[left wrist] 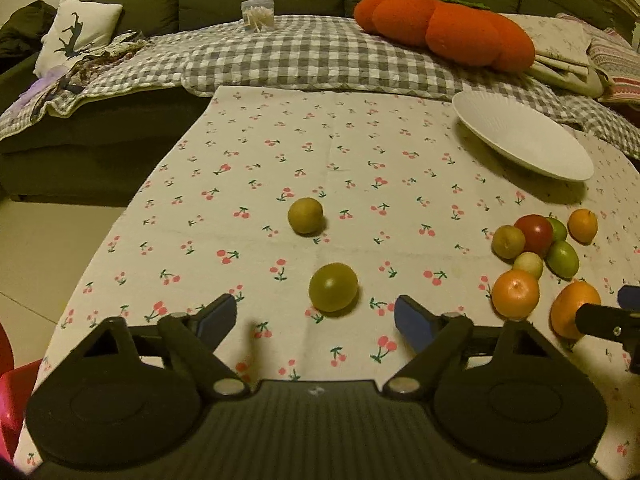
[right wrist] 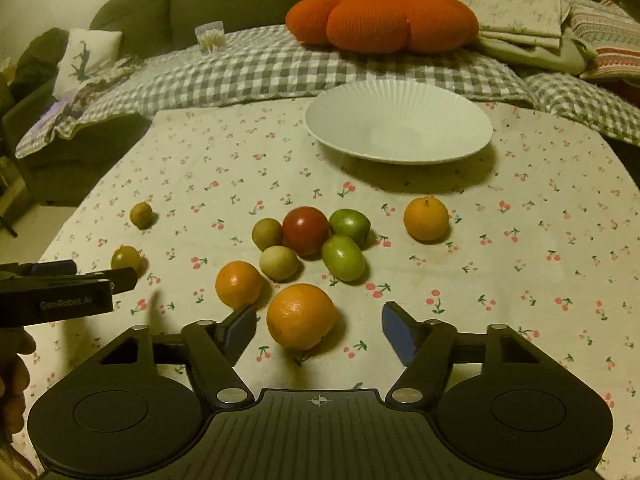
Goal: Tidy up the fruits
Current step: 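Grasp the large orange with the right gripper while the left gripper grasps a yellow-green fruit, then carry the orange with the right gripper while the left carries its fruit to the plate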
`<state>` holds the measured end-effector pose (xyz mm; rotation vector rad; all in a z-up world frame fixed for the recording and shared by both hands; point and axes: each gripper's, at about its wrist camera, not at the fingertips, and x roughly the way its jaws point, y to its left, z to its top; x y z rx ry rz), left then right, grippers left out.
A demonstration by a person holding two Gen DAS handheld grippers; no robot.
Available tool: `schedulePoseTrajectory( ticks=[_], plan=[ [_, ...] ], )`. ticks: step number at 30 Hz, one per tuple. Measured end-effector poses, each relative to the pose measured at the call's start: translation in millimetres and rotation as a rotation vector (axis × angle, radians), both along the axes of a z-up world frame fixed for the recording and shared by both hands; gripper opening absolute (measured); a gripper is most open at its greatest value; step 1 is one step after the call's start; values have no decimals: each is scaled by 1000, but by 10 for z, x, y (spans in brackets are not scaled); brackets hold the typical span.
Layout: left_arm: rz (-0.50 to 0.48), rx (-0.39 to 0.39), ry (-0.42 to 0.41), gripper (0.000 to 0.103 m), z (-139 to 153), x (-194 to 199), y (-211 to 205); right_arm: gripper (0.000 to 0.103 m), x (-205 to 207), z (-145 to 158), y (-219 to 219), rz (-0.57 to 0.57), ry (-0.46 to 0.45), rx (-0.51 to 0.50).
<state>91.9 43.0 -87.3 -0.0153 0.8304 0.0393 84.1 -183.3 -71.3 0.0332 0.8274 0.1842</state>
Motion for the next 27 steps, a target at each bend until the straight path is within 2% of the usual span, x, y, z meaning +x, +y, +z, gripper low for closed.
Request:
schedulePoseTrajectory(
  ticks=[5,7,12,13,19,27],
  plan=[
    [-5,-17,27,64,-82,70,8,59,81,-67,39,6,10,1],
    [-7,-23,32,49,-109,92,8,54,96,-76,46,7,11,-1],
    [-26,-7,28,31,-125,118,-32,39,163,-123,76,22,24,8],
    [-31,-7,27,26,-118,123,-44,39,171,-126,82,25,25,8],
    [-43,18,16,24,-108,135,-89,39,170,-123,68,32,23,16],
    [-55,-28,-7,23,15,73,-80,39,95,-7,-8,31,3,29]
  ],
)
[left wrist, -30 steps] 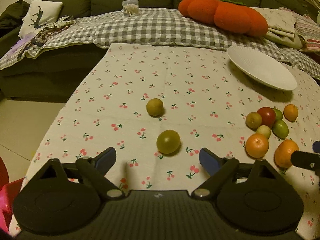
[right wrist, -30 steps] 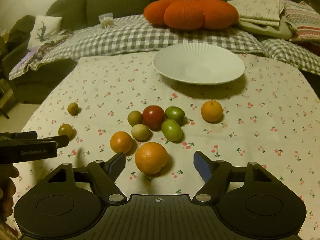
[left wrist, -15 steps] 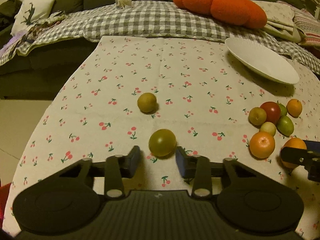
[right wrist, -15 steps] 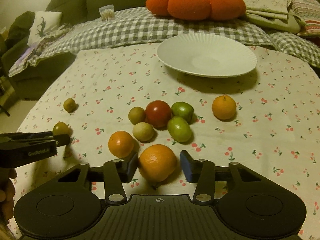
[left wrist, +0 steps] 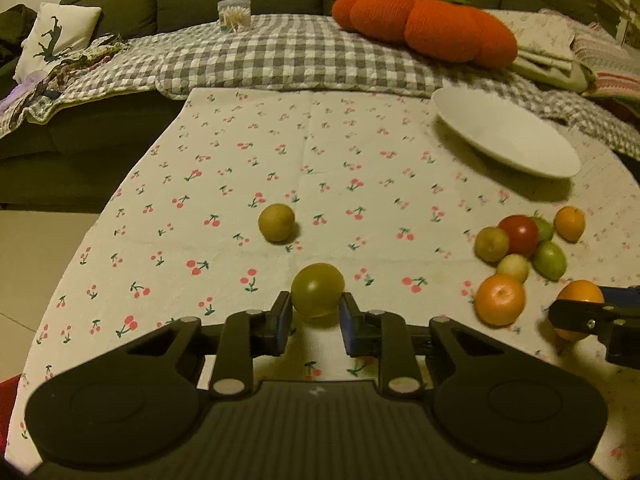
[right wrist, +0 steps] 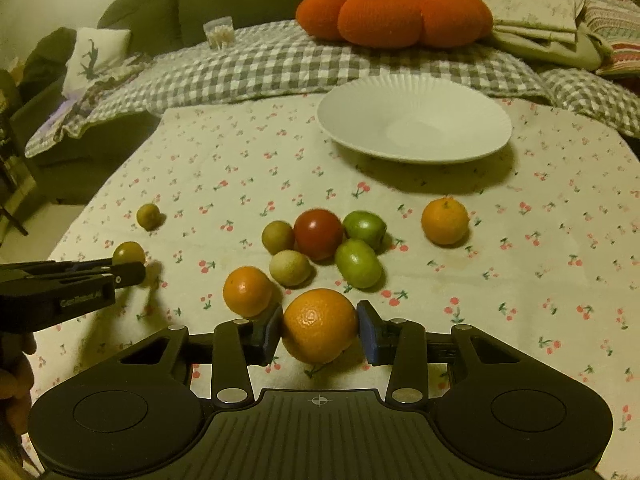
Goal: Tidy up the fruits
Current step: 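Carry the orange with the right gripper while the left carries its fruit to the plate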
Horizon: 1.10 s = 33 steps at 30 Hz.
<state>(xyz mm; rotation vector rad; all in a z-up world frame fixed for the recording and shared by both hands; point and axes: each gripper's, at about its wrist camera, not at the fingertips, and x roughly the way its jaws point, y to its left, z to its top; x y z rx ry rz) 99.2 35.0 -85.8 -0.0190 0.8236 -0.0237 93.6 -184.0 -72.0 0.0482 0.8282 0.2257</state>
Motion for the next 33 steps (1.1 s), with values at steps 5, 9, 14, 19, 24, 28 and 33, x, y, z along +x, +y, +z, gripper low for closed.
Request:
schedulePoseTrajectory(
  ticks=[5,9,14,19,24,28,33],
  plan=[
    [-15,-35,-23,23,120,-32,-56,39,-15,115,-75,-14,-29,7],
    [-35,-18,-52,23,230,-34,-161,39,16,187,-132,-27,-44,16],
    [-49,-14,-81,23,333,-6,-256,39,65,294,-204,-37,-73,17],
    [-71,-33,-96,23,393,60,-345,39,175,408,-334,-59,-99,36],
    [-112,-43,-135,23,511,194,-473,39,301,520,-464,-76,-124,56],
    [-153,-55,-156,23,558,321,-598,39,420,559,-591,-97,-123,84],
    [-178,-87,-136,23,532,627,-804,39,633,568,-733,-118,-118,101]
  ],
)
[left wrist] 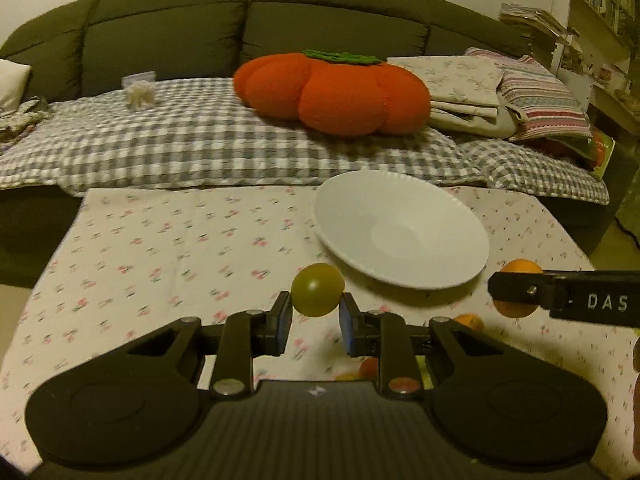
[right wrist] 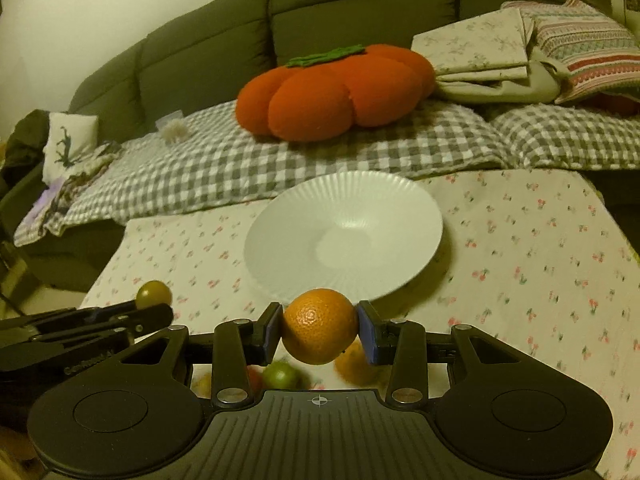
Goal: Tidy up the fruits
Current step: 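Carry the orange with the right gripper while the left carries its fruit to the plate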
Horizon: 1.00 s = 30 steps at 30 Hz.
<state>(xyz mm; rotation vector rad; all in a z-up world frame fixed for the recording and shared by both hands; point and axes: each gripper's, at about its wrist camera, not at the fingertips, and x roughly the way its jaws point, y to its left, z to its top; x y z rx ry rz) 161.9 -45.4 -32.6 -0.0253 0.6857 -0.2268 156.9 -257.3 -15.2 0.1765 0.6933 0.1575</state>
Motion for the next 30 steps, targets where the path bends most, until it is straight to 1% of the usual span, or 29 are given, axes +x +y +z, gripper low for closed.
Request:
schedulePoseTrajectory(
  ticks=[6,11,13,15,19,23,28,30],
  plan=[
    [-50,-13,-14,23,5,343,-331,39,364,23,-171,-19,-18,-9],
    [-80,7,-11,23,-117,618,-561,39,638,-121,-182,-9,0,-8],
    [-95,1,-3,23,-188,706,-619,39,711,-181,-172,-9,11,-5],
    [-102,-9,7,23,-239,756,-639,39,768,-222,-165,-14,17,-1],
    [-111,0,12,23,-341,845,-647,39,845,-296,-186,-13,28,6],
    [-123,-11,37,23,-428,906,-673,40,887,-357,-193,-7,39,14],
    [-146,22,17,25,-458,899,-743,41,884,-407,-184,-6,47,12],
    [-151,19,15,26,-459,894,-740,41,887,-414,-209,-22,60,15]
  ],
)
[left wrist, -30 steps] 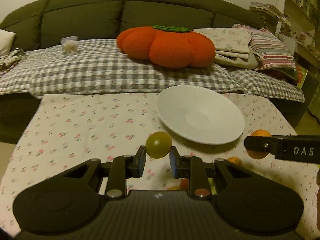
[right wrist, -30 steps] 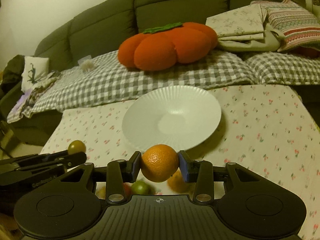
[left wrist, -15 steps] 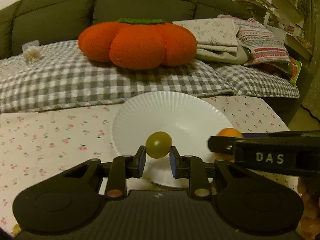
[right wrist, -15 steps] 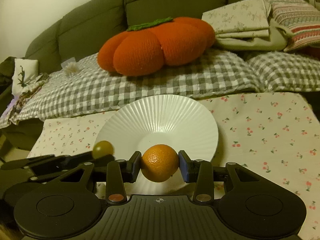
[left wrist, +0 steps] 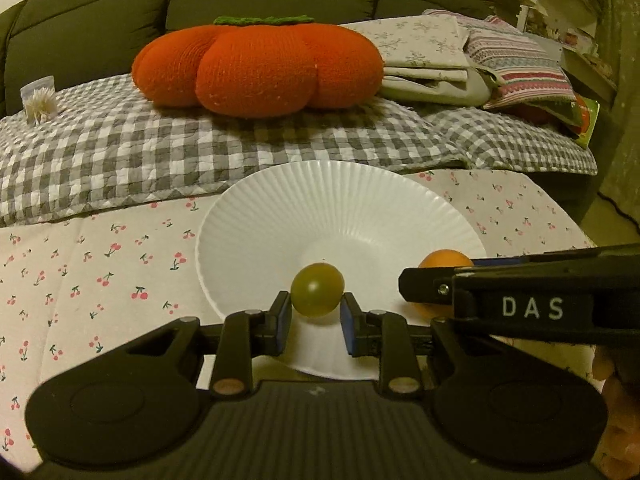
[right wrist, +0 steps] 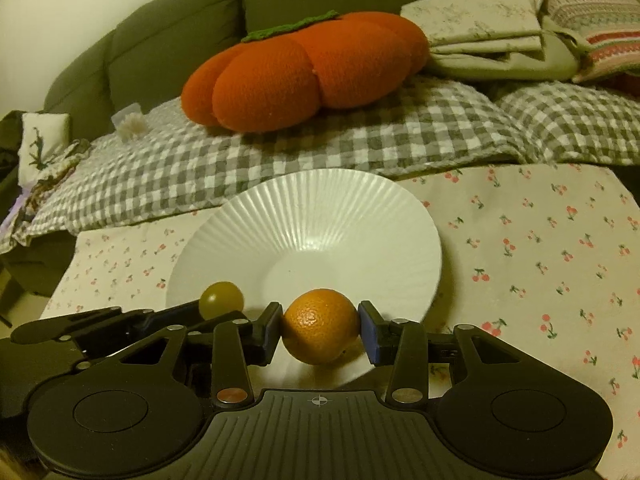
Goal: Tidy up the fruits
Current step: 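Open the right gripper over the plate while the left gripper releases its fruit there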
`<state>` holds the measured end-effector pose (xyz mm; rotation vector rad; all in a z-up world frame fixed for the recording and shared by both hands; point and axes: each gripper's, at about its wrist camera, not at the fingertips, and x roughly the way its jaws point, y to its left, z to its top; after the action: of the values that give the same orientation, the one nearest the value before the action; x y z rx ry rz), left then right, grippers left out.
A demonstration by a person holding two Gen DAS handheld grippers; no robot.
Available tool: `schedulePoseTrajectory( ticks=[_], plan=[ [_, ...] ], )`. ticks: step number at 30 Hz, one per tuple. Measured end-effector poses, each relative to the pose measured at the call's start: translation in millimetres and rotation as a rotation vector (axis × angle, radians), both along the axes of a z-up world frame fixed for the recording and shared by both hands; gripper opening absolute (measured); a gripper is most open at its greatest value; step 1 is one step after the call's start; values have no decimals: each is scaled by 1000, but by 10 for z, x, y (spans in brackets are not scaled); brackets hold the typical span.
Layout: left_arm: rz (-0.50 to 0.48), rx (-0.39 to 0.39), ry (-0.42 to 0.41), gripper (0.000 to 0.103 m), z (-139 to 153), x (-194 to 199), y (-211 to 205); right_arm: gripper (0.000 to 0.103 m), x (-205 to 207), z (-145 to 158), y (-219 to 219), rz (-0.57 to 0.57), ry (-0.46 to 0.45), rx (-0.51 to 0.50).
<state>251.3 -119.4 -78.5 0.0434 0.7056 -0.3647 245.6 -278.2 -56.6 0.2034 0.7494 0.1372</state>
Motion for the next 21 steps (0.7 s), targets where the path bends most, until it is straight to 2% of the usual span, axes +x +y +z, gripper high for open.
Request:
schedulePoseTrajectory(
  ticks=[1,3,5,7,13,21],
  plan=[
    [-1,-6,3,29,6,0,11,41,2,1,-9,-7,3,3],
    [5,-23,9,36,25,-4,49,59,-20,21,-33,-12,-7,21],
    [7,-35,7,45,51,-17,91,64,-44,60,-34,-15,-22,26],
    [-2,-40,5,52,70,-30,111,64,-62,90,-29,-15,-25,22],
    [37,-67,21,52,189,-98,282,64,-131,199,-106,-56,-31,68],
    [111,-89,45,55,330,-265,661,64,-402,402,12,-38,-59,16]
  ],
)
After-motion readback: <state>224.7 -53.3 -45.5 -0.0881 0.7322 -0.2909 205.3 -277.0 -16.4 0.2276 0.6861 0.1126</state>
